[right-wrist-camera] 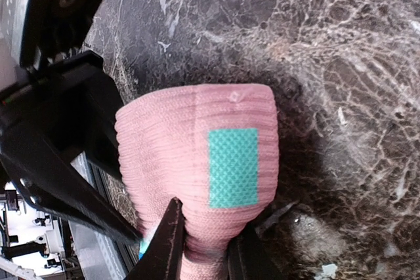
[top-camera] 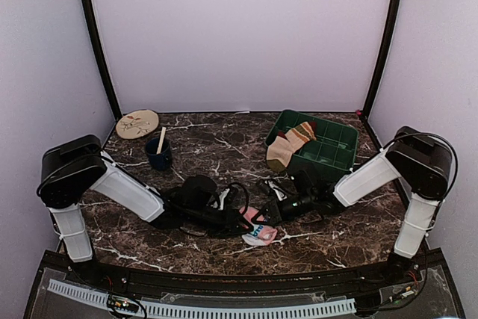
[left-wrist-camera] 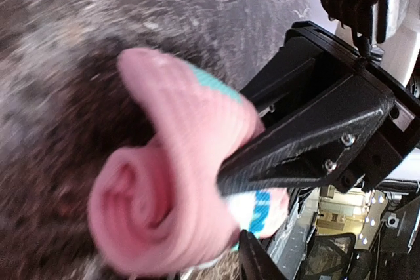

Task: Roll the socks
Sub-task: Roll the sock at the center of the board.

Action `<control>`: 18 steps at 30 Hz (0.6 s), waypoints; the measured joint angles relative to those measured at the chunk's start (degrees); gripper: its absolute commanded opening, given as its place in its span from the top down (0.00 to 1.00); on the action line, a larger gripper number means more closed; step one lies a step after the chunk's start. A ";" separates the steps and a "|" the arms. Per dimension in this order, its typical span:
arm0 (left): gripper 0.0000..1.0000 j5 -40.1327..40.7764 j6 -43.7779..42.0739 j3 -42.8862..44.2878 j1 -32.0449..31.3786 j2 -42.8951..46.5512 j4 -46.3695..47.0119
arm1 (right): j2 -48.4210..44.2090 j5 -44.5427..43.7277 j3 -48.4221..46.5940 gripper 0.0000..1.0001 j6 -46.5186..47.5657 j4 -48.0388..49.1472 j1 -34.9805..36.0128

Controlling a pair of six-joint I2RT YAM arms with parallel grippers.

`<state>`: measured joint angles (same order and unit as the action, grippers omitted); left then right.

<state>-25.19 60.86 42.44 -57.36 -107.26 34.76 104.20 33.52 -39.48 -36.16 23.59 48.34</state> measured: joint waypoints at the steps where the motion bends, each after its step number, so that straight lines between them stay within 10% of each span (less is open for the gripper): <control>1: 0.64 0.37 -0.24 -0.50 0.09 1.42 -1.86 | 0.07 0.15 0.00 1.00 -0.02 -0.07 0.00; 13: 0.50 0.85 0.81 -0.85 0.31 5.46 -12.13 | -0.24 -0.33 0.13 1.00 -0.09 -0.31 0.04; 15: 0.19 0.57 1.42 0.09 0.31 4.79 -12.09 | -0.74 -0.68 0.46 1.00 -0.07 -0.61 0.07; 18: 0.17 -0.22 2.58 2.45 0.31 3.96 -10.82 | -1.53 -1.20 0.96 1.00 0.11 -1.14 0.13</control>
<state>-25.41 63.44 44.88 -57.06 -103.31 23.94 102.67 32.32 -38.52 -36.05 22.46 48.47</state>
